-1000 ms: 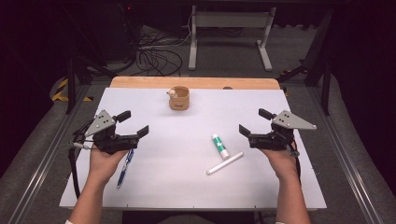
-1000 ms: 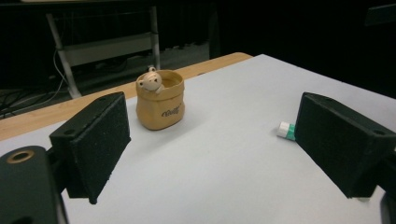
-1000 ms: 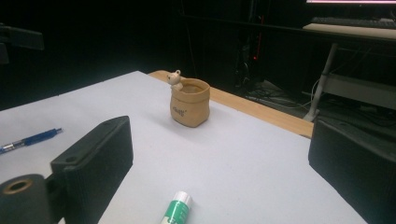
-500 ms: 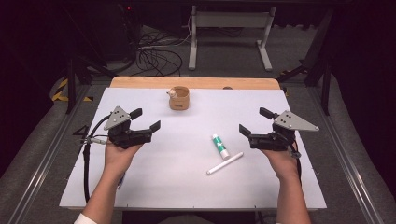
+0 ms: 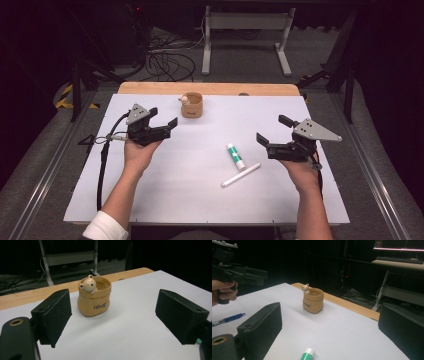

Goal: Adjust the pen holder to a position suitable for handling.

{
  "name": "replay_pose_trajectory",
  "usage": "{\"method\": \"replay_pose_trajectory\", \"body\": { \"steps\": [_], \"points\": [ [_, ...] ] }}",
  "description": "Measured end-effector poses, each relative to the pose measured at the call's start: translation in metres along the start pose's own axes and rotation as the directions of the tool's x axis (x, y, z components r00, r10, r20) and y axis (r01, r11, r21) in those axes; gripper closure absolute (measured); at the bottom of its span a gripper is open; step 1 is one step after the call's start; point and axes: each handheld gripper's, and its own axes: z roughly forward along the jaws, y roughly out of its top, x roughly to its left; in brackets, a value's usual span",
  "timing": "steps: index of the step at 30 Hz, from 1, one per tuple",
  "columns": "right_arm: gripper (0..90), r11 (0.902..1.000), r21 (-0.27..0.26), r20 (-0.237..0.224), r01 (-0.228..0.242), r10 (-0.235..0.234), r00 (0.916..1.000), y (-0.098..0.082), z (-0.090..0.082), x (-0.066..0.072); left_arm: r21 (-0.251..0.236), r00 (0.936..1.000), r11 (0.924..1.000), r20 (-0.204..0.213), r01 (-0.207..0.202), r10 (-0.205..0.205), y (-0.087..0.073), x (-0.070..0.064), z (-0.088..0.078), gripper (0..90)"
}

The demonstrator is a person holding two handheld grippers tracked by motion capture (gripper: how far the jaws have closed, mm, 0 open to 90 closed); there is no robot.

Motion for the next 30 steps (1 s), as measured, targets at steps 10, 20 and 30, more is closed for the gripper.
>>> {"method": "replay_pose_trajectory", "body": {
  "steps": [10,20,30],
  "points": [
    [6.0,1.0,0.001,-0.004,0.005,-0.005,1.0,0.0,0.001,0.002,0.022,0.9982,0.9998,-0.06,-0.004,0.005,0.006,0.0,0.033,15.1],
    [6.0,0.9999,-0.001,0.001,0.01,-0.01,0.9999,0.001,0.001,0.003,0.045,0.9926,0.999,-0.121,0.007,-0.002,0.011,0.004,0.062,16.1],
    [6.0,1.0,-0.003,0.003,0.001,-0.001,1.0,0.0,0.001,0.002,0.079,0.9877,0.9966,-0.156,0.022,-0.009,0.009,0.004,0.082,16.2]
  ]
}}
